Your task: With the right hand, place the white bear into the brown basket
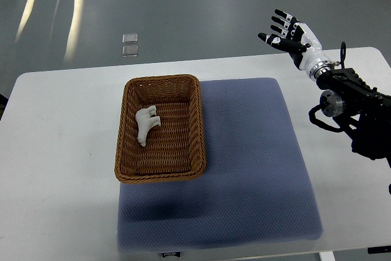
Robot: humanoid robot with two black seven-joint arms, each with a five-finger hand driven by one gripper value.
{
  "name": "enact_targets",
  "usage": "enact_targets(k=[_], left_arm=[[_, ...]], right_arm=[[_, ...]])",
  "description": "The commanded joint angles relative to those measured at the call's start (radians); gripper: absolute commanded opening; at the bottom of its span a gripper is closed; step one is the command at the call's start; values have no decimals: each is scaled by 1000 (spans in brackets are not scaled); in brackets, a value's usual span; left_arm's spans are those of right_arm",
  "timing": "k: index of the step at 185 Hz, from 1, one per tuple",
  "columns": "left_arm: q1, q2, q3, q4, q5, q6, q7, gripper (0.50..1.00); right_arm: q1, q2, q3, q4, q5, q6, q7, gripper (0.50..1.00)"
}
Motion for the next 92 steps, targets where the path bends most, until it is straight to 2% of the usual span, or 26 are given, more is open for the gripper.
enact_targets(k=[1,61,92], left_arm=[[0,0,0,0,0,0,0,1000],[0,0,0,-2,0,0,0,1000],[0,0,0,-2,0,0,0,1000]], right_arm=[[-21,-8,16,0,47,20,-3,917],[-55,-8,19,-2,237,36,-14,926],[-61,-5,19,0,245,34,-11,926]])
